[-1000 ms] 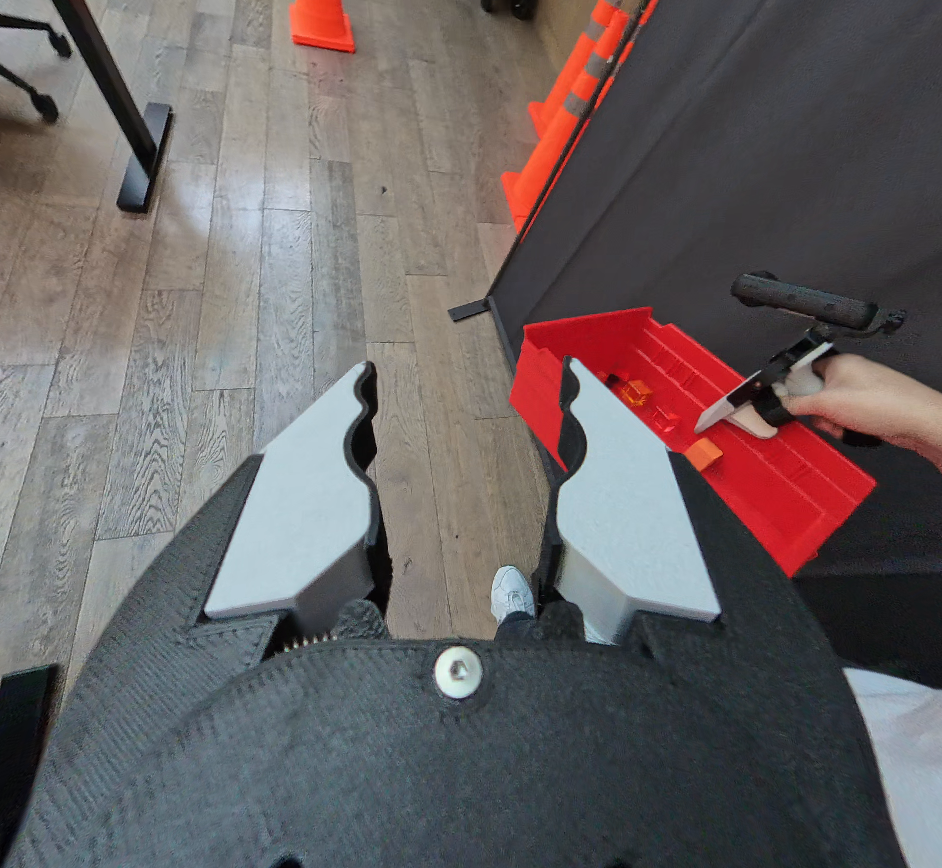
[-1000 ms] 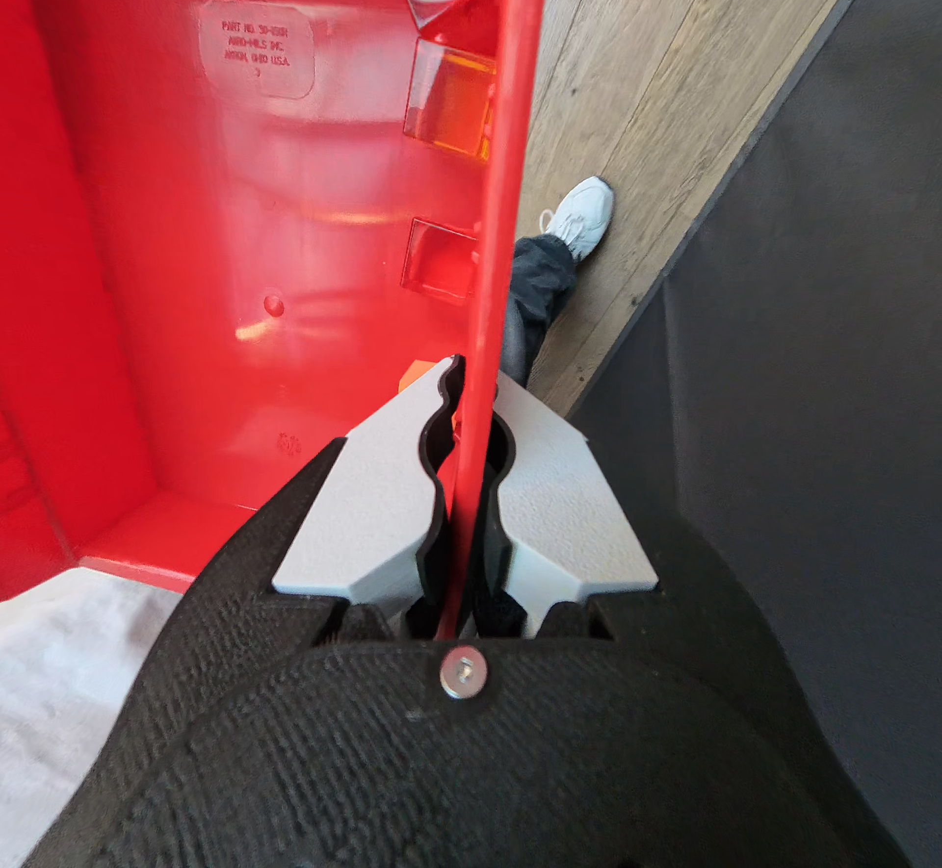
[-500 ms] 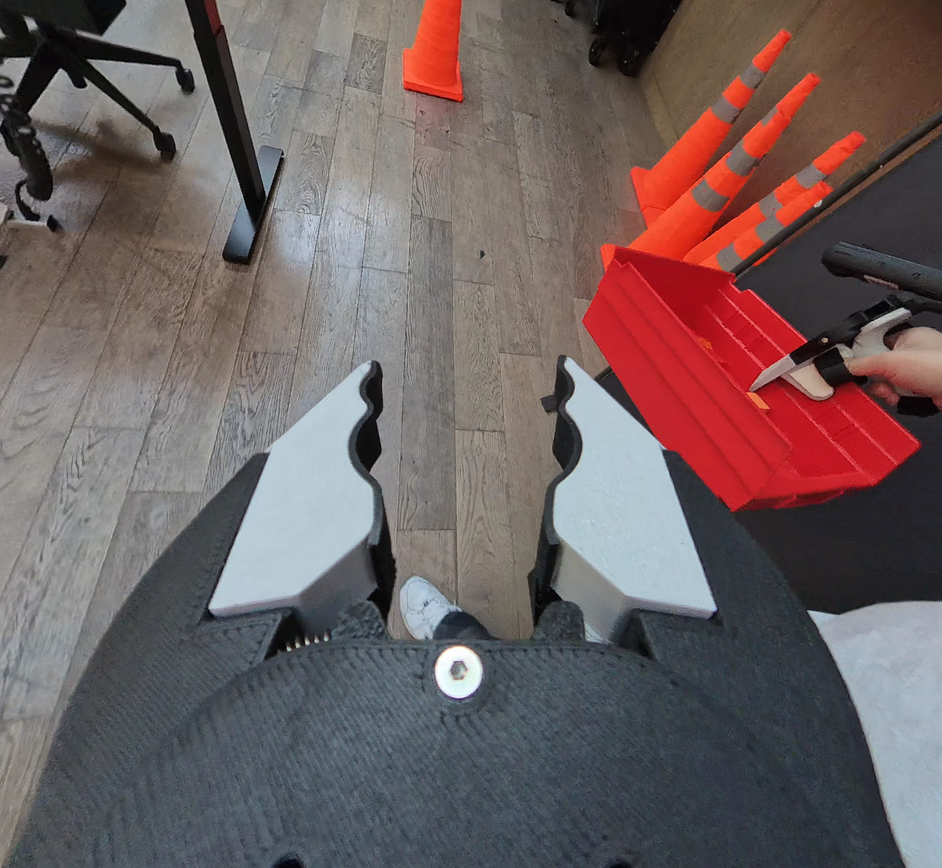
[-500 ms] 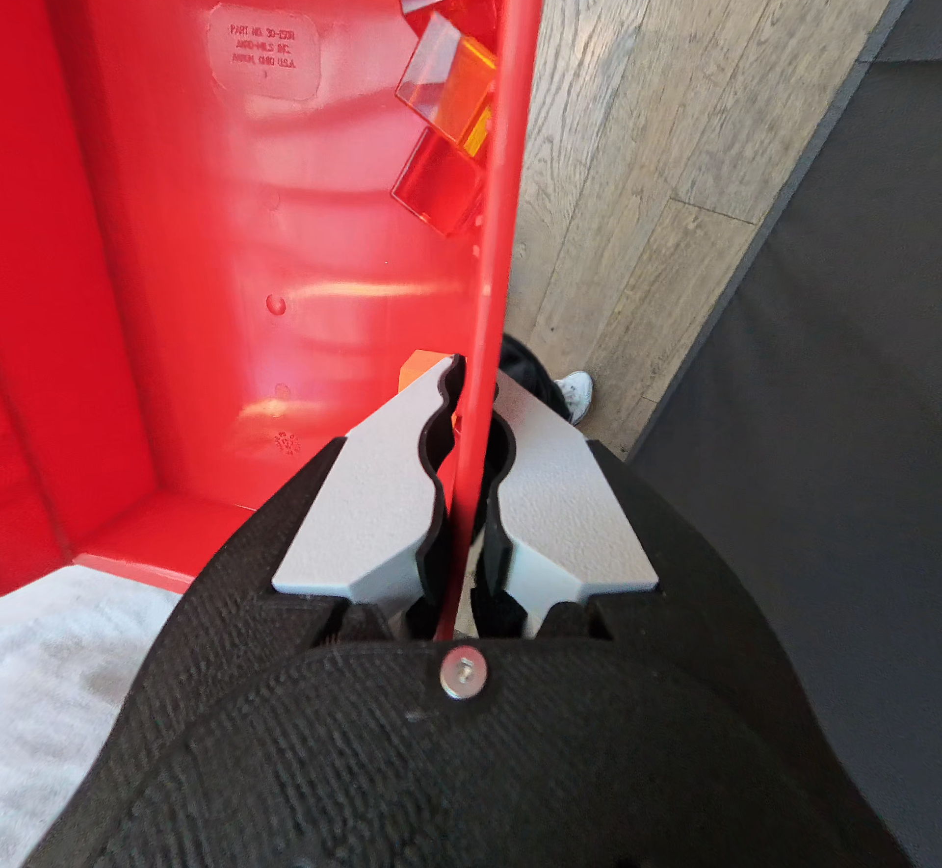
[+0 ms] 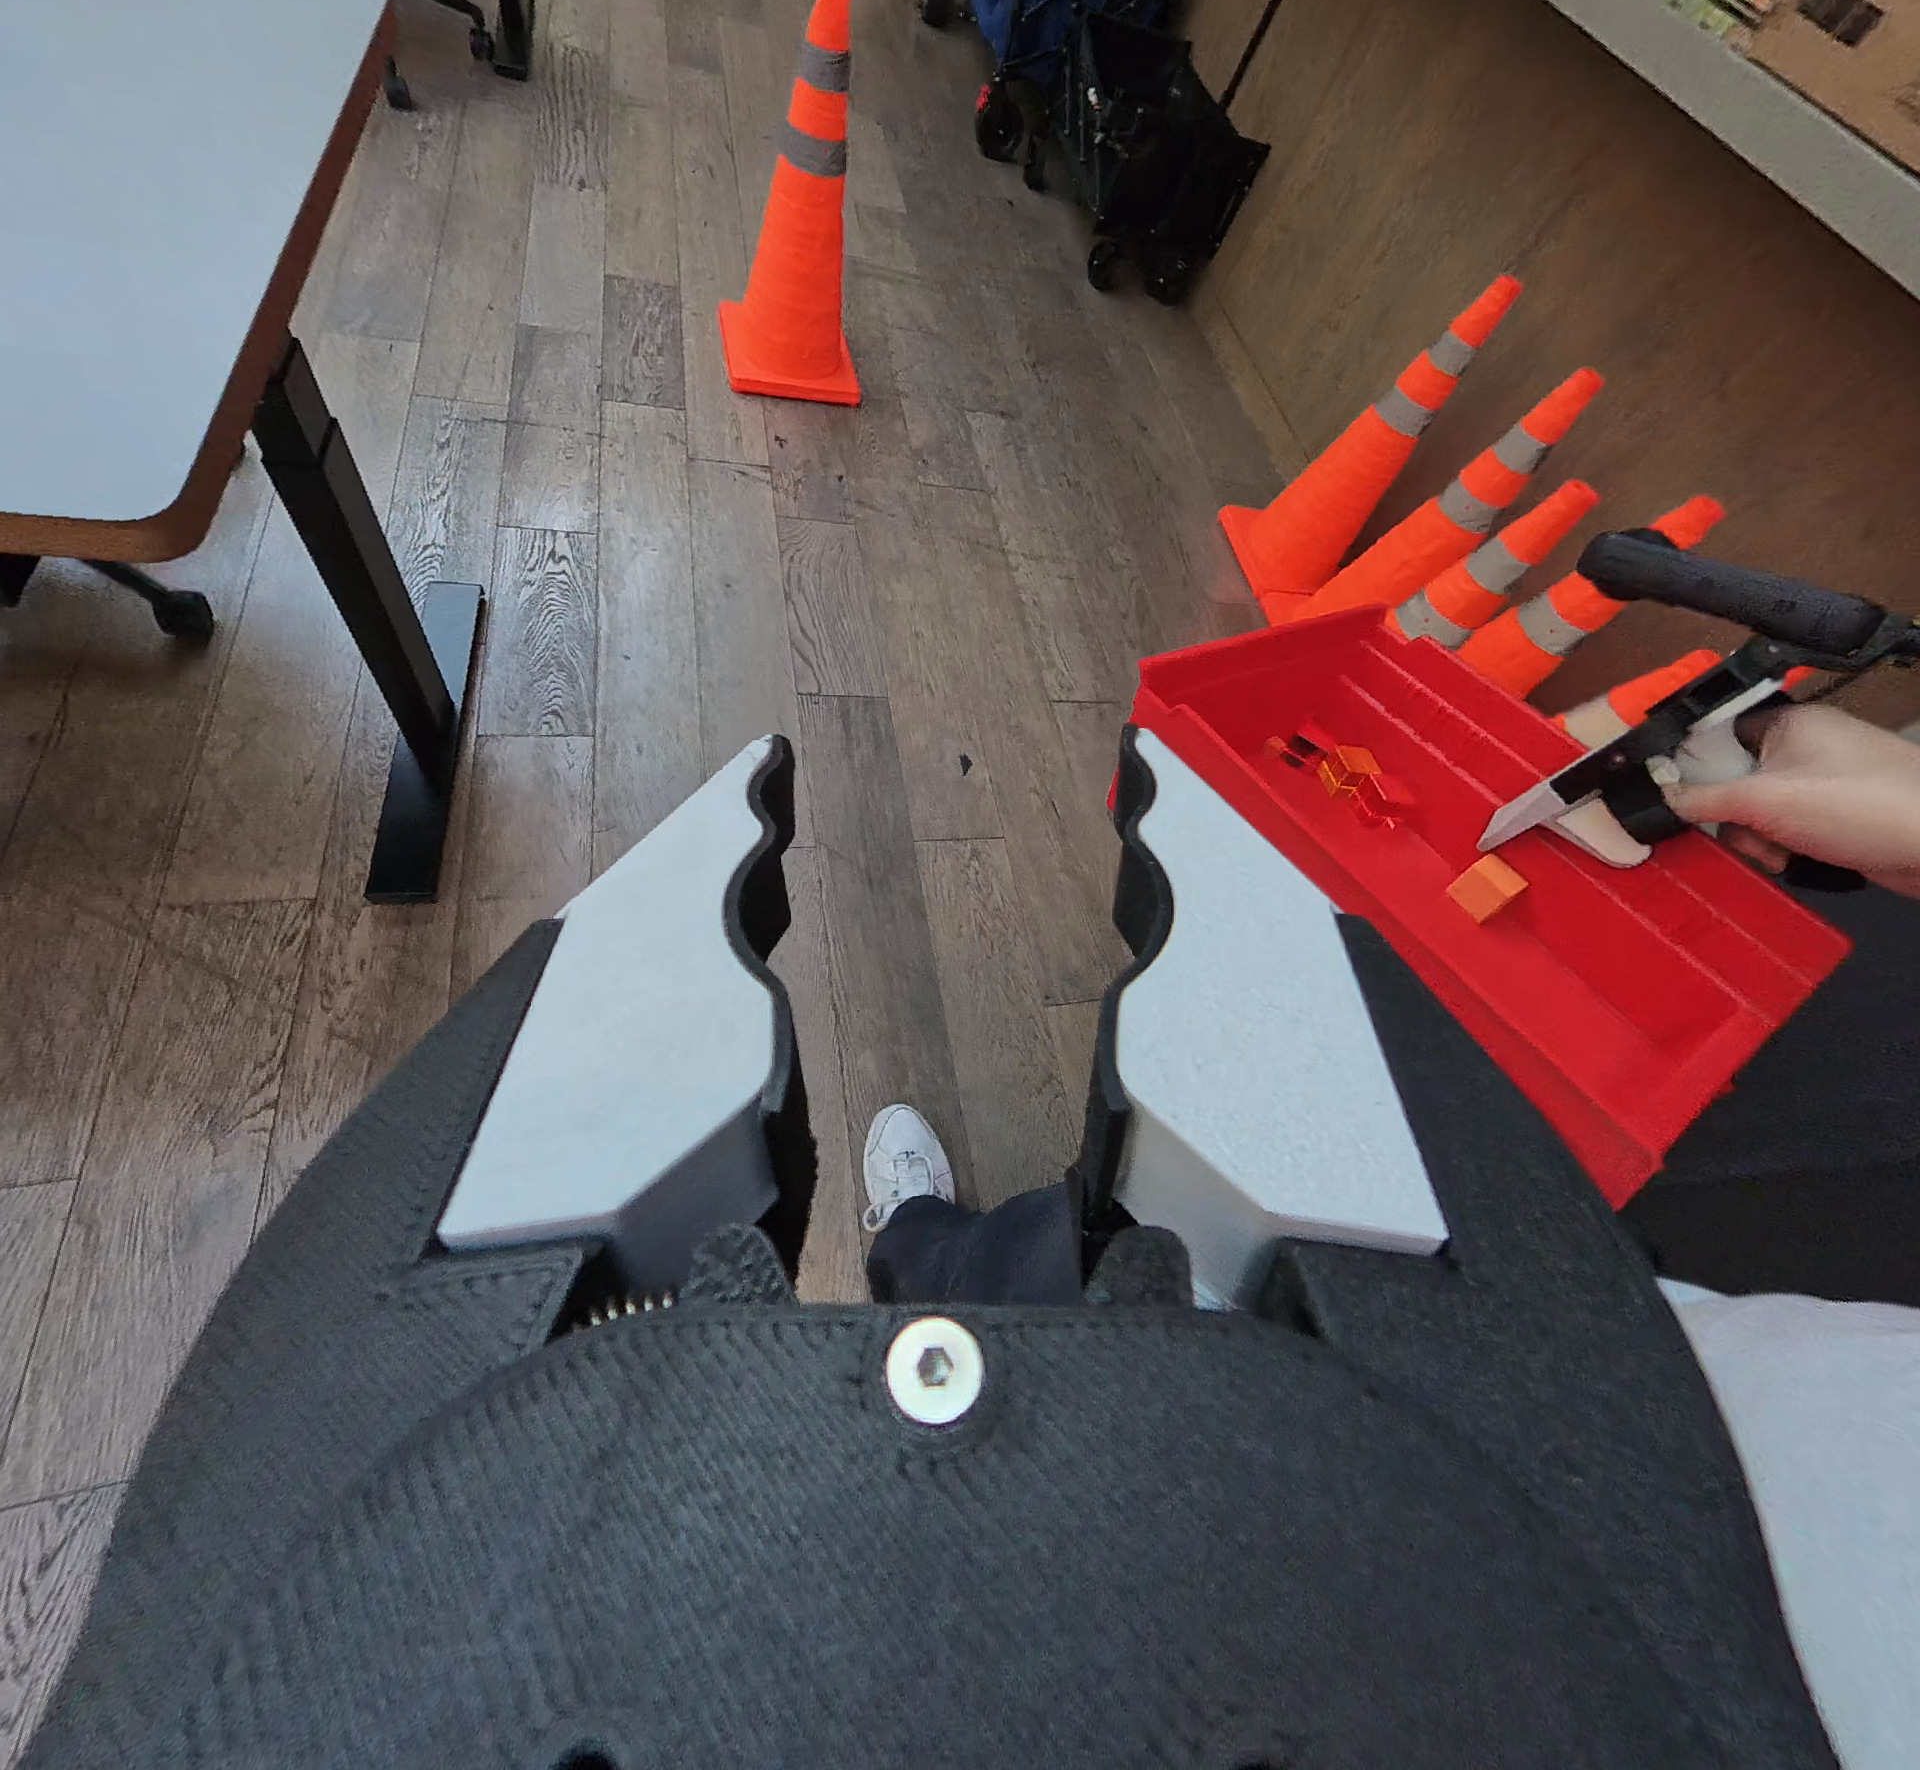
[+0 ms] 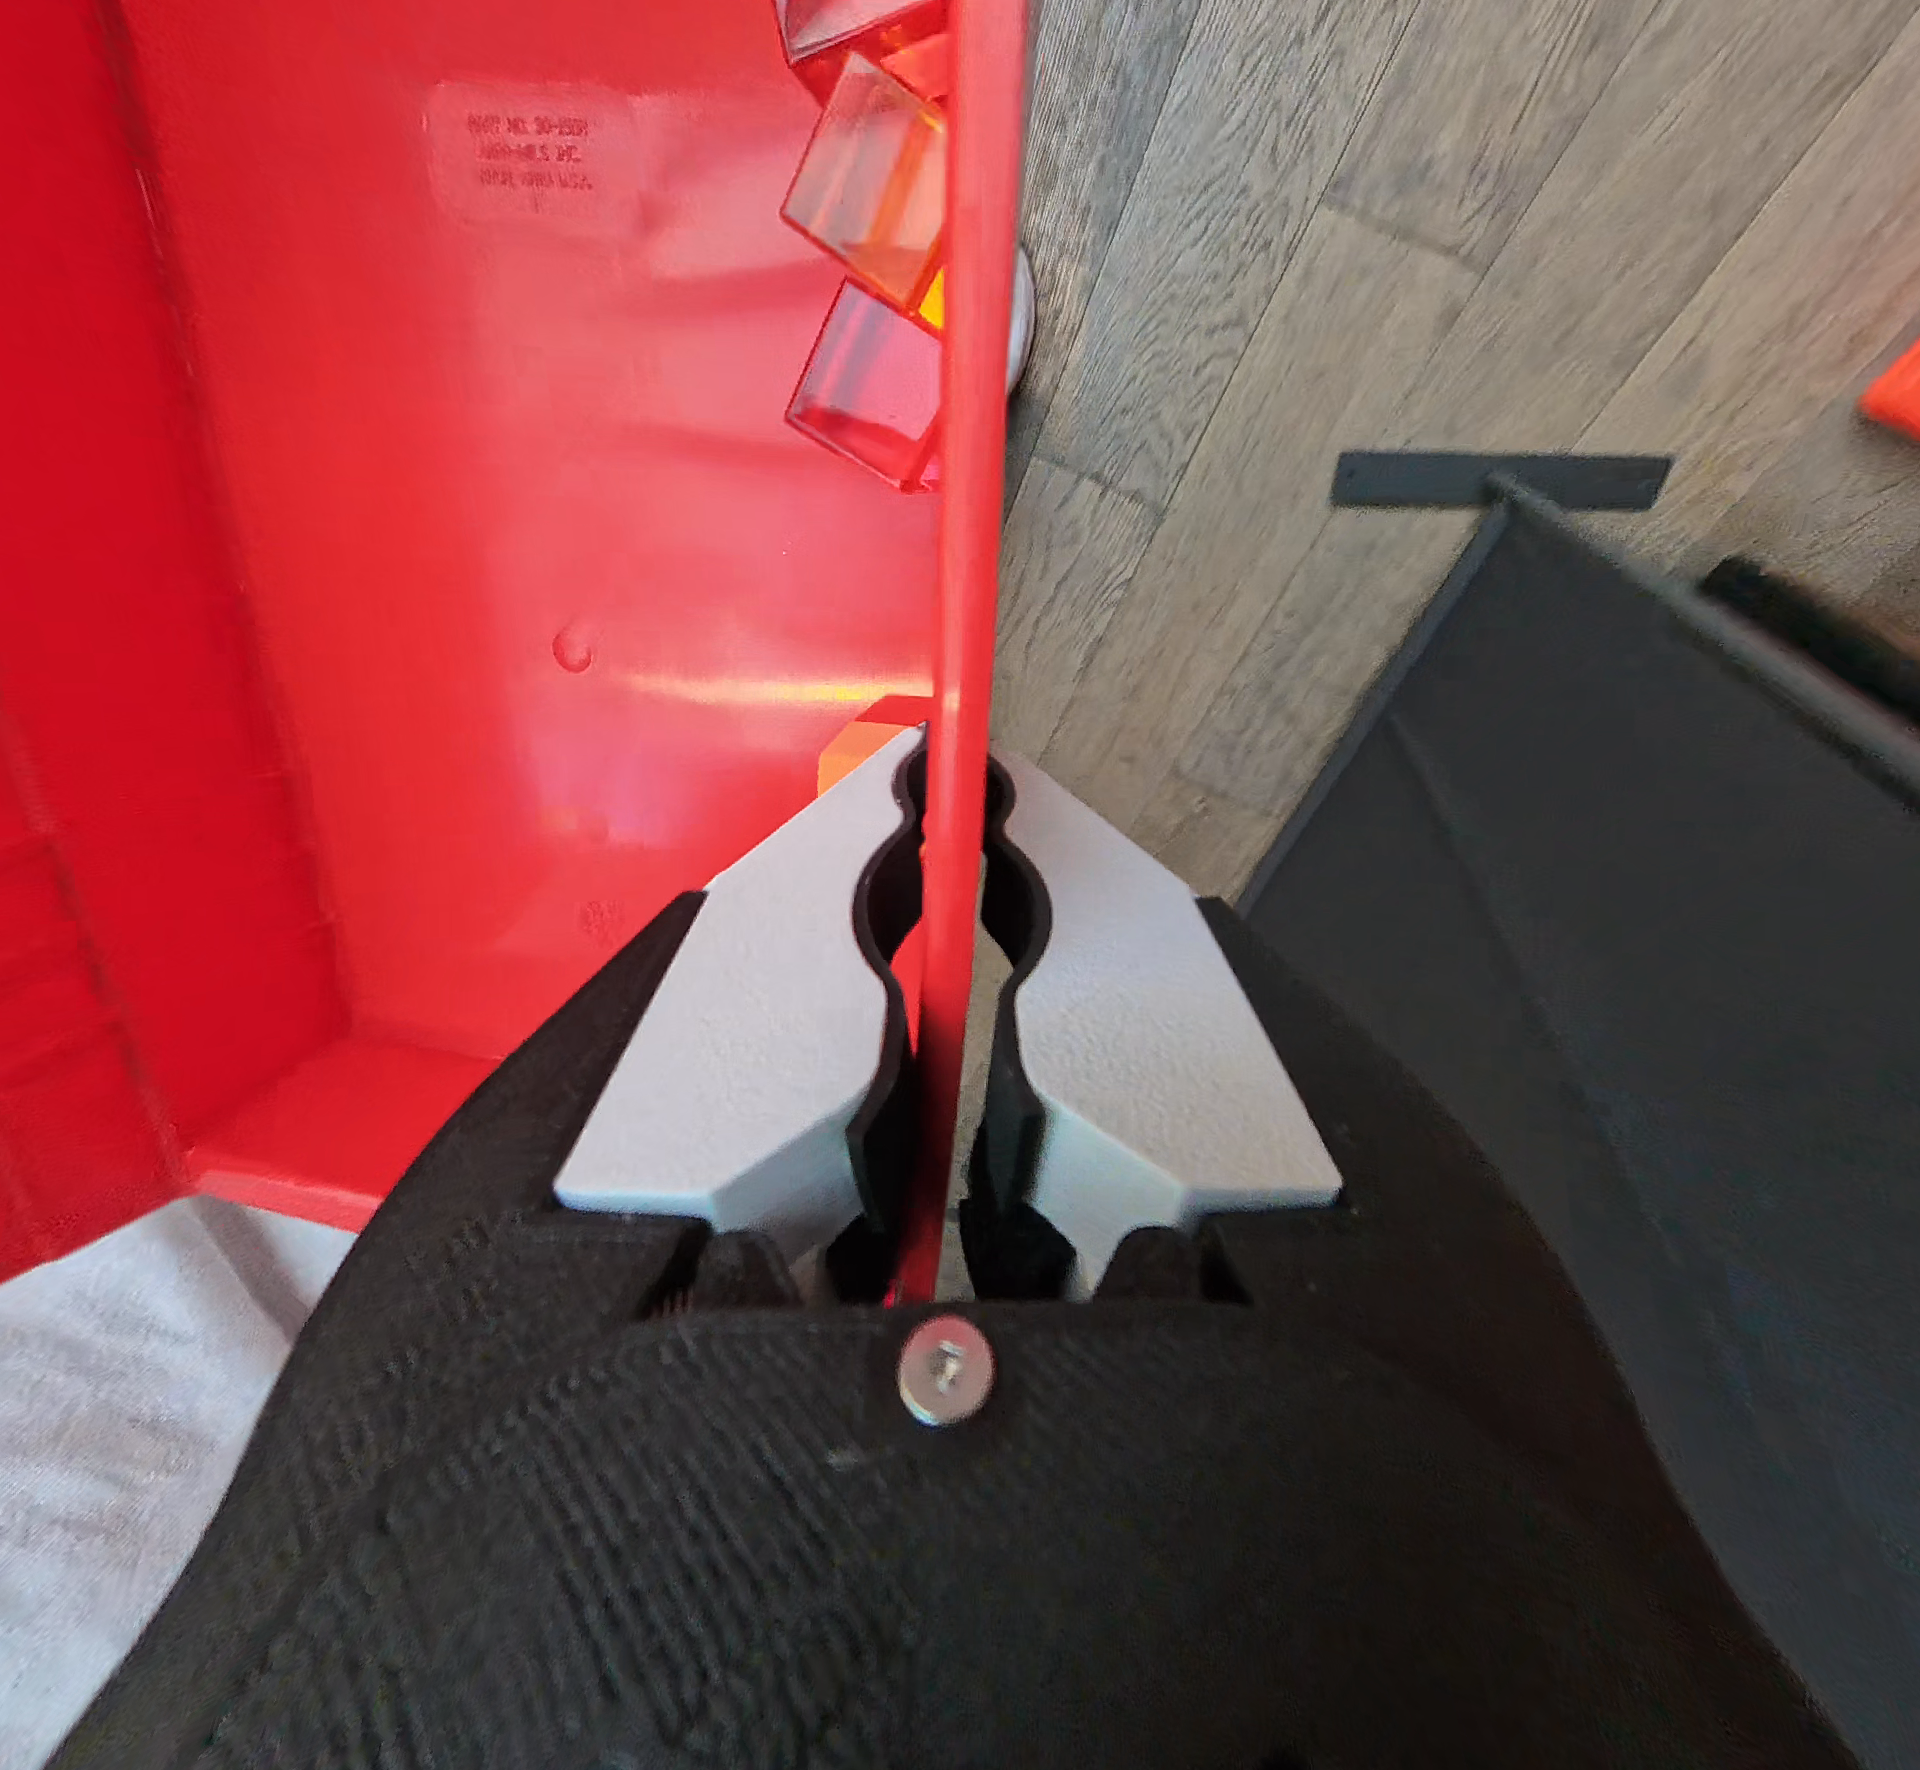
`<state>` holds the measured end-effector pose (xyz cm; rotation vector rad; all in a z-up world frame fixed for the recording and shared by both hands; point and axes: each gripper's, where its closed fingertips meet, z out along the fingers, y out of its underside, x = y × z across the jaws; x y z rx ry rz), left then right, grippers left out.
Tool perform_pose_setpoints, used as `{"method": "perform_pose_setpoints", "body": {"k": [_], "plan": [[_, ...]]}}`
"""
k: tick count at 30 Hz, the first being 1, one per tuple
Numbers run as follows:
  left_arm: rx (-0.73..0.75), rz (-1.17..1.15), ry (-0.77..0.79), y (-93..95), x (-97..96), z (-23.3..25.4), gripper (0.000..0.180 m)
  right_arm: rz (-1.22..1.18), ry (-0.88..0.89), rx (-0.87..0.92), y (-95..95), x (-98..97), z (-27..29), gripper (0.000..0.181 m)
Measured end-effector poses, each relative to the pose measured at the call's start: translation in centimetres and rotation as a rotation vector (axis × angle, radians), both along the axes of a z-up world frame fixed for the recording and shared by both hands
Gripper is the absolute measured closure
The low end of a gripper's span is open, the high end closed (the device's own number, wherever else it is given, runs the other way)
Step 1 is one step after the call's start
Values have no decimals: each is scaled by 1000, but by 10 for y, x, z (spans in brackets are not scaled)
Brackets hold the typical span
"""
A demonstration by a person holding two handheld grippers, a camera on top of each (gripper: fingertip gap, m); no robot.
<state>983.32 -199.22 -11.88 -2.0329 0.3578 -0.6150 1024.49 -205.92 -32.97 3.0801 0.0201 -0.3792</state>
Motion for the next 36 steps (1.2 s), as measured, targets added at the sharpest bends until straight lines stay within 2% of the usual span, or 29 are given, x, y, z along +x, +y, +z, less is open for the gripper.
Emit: {"method": "perform_pose_setpoints", "body": {"k": [3, 13, 19, 22, 29, 34, 36], "plan": [[-106, 20, -31, 71, -6, -15, 118, 108, -39, -4, 109, -10, 18, 179], [-146, 165, -56, 271, -87, -45, 120, 357, -5, 158, 477, -180, 62, 179], [-68, 191, -27, 407, -168, -55, 123, 425, 63, 219, 657, -333, 32, 178], [-118, 187, 8, 466, -210, -54, 121, 444, 55, 202, 722, -402, 0, 177], [-117, 222, 27, 541, -284, -34, 116, 414, 25, 186, 819, -506, -61, 177], [-164, 330, -62, 560, -314, -52, 115, 423, 123, 181, 848, -549, -55, 167], [-174, 387, -111, 559, -322, -57, 115, 495, 154, 295, 863, -551, -29, 163]]}}
